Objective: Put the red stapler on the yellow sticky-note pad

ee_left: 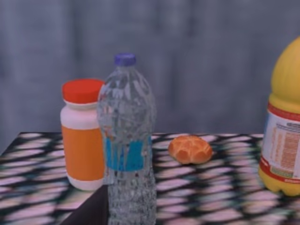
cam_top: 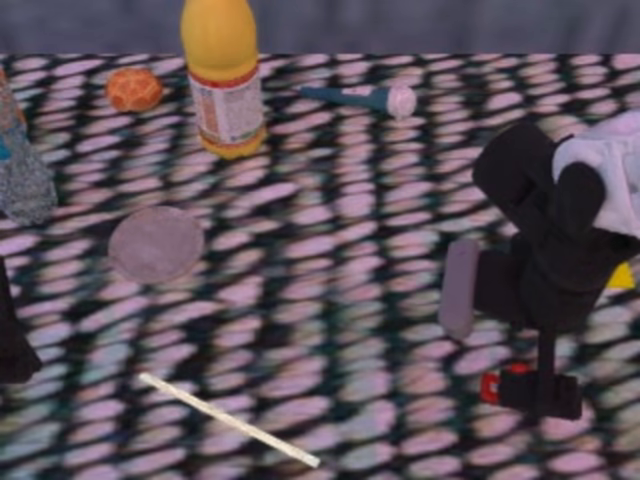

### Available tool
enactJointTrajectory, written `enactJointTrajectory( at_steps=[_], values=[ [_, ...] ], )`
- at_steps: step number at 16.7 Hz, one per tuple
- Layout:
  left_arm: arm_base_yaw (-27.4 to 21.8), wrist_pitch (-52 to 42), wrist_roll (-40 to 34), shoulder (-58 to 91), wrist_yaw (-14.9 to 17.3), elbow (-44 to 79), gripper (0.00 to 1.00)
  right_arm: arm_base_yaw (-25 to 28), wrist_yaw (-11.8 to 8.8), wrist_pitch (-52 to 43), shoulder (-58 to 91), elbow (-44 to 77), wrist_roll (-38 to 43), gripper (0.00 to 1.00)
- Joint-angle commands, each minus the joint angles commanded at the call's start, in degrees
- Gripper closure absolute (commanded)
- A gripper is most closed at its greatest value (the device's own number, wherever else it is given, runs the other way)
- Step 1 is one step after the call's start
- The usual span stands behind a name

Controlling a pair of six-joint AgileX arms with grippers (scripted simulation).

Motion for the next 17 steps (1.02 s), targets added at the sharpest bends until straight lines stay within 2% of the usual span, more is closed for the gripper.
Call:
enactJointTrajectory(
  at_steps=[4, 9, 17],
  values=[
    [0.0, 0.0, 0.0, 0.0, 0.0, 0.0, 0.0, 0.12, 0.02, 9.39, 4.08, -5.29, 0.15, 0.0],
    [0.0, 0.0, 0.0, 0.0, 0.0, 0.0, 0.0, 0.14, 0.02, 10.83, 4.78, -6.21, 0.19, 0.0],
    [0.0, 0.0, 0.0, 0.0, 0.0, 0.0, 0.0, 0.14, 0.02, 10.83, 4.78, -6.21, 0.19, 0.6]
  ],
)
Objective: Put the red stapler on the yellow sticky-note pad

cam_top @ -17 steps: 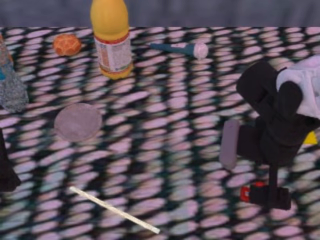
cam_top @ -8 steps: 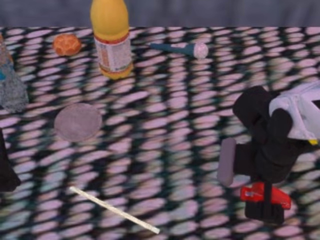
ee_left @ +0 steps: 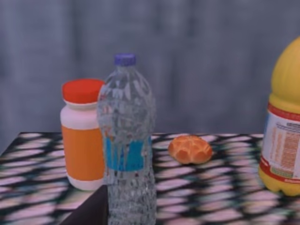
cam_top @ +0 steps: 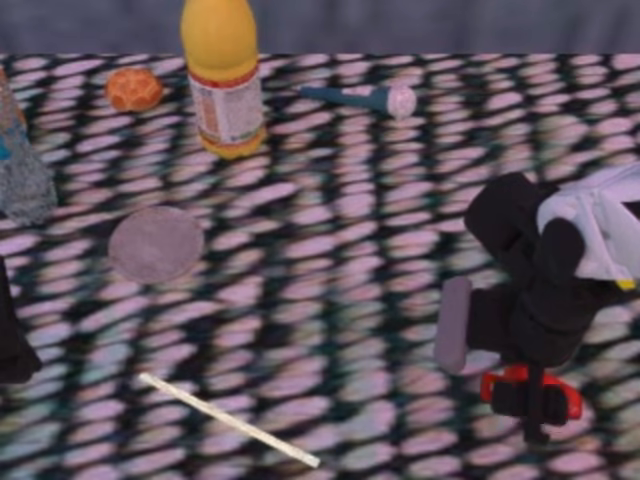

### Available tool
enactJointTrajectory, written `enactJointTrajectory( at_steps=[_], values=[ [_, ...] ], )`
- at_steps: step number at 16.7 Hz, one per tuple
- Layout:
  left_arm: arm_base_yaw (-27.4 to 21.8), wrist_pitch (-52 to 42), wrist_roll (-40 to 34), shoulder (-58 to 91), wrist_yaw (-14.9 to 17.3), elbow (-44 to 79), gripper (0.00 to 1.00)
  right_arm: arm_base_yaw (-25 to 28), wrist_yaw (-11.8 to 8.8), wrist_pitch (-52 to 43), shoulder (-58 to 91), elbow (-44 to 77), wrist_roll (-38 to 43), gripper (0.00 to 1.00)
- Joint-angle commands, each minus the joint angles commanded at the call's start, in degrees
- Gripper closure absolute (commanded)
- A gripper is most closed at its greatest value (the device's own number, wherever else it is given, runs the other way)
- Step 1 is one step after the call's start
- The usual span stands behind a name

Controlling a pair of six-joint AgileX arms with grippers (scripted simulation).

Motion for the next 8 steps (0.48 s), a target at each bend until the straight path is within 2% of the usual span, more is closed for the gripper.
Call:
enactJointTrajectory(
  at_steps=[5, 8],
  values=[
    [0.0, 0.0, 0.0, 0.0, 0.0, 0.0, 0.0, 0.0, 0.0, 0.0, 0.0, 0.0, 0.0, 0.98],
    [0.0, 0.0, 0.0, 0.0, 0.0, 0.0, 0.0, 0.0, 0.0, 0.0, 0.0, 0.0, 0.0, 1.0]
  ],
)
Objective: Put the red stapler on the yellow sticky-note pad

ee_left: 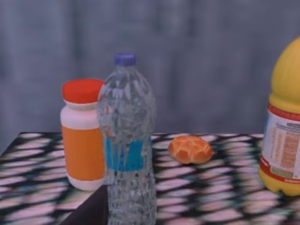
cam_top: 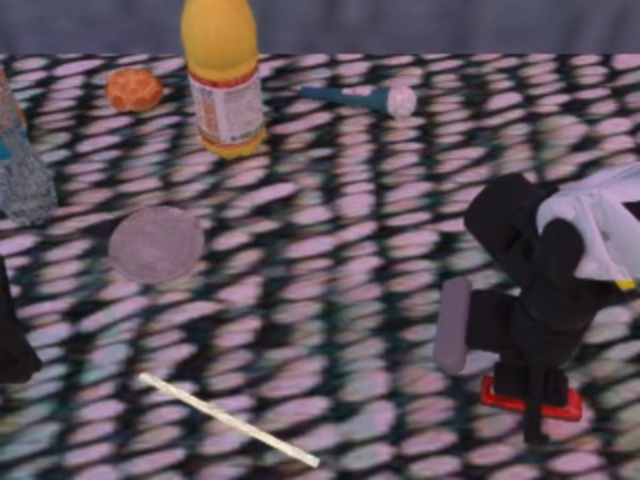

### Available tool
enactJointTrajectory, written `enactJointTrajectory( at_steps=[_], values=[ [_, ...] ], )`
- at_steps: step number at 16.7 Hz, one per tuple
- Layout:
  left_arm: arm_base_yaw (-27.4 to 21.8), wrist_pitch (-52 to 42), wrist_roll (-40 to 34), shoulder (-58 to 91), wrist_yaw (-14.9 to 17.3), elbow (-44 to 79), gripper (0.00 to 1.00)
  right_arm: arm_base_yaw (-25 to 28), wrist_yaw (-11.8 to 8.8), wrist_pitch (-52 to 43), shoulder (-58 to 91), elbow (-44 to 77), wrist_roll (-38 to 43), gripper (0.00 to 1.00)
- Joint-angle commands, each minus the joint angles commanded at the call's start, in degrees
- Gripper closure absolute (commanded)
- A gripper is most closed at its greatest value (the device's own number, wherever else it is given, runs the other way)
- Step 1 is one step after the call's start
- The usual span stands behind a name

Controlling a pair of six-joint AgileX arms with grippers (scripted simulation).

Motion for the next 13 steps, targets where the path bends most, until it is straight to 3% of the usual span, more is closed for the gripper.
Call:
enactJointTrajectory(
  at_steps=[8, 13],
  values=[
    [0.0, 0.0, 0.0, 0.0, 0.0, 0.0, 0.0, 0.08, 0.0, -0.94, -0.41, 0.76, -0.12, 1.0],
    [0.0, 0.0, 0.0, 0.0, 0.0, 0.0, 0.0, 0.3, -0.04, -12.81, -4.79, 7.42, -0.36, 1.0]
  ],
)
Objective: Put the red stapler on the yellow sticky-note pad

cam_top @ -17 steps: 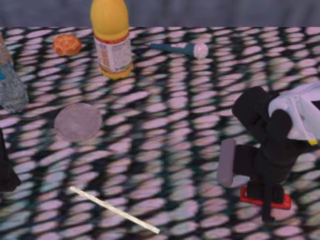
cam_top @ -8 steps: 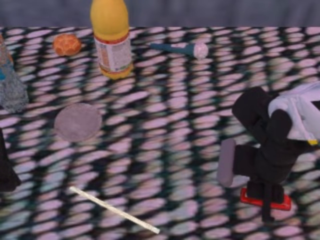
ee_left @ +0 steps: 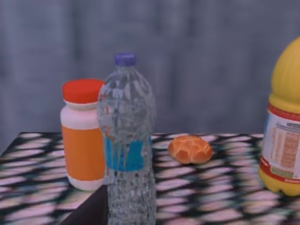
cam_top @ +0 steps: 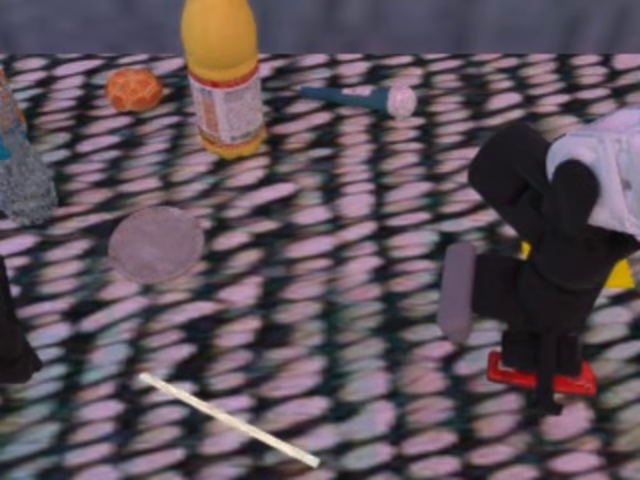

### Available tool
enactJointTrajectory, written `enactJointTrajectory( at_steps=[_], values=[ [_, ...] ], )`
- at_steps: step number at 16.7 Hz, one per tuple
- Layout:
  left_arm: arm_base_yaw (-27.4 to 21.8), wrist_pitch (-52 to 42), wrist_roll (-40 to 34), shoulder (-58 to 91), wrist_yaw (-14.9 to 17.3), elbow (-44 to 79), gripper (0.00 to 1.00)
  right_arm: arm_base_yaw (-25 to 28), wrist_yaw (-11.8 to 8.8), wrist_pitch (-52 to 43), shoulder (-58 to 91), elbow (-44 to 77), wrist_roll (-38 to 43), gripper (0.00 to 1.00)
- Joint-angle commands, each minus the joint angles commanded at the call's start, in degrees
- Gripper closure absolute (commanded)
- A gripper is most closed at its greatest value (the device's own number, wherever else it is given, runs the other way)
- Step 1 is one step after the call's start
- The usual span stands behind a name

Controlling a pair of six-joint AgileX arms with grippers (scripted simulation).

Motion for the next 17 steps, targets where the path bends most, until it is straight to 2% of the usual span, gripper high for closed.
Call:
enactJointTrajectory(
  at_steps=[4, 11, 14, 17],
  values=[
    [0.0, 0.0, 0.0, 0.0, 0.0, 0.0, 0.0, 0.03, 0.0, -9.1, -4.18, 5.09, 0.06, 1.0],
    [0.0, 0.0, 0.0, 0.0, 0.0, 0.0, 0.0, -0.16, 0.0, -10.13, -4.54, 5.97, 0.7, 1.0],
    [0.0, 0.0, 0.0, 0.0, 0.0, 0.0, 0.0, -0.87, 0.0, -11.21, -2.72, 8.53, 5.85, 1.0],
    [0.0, 0.0, 0.0, 0.0, 0.0, 0.0, 0.0, -2.71, 0.0, -13.02, 0.28, 12.85, 16.29, 1.0]
  ],
)
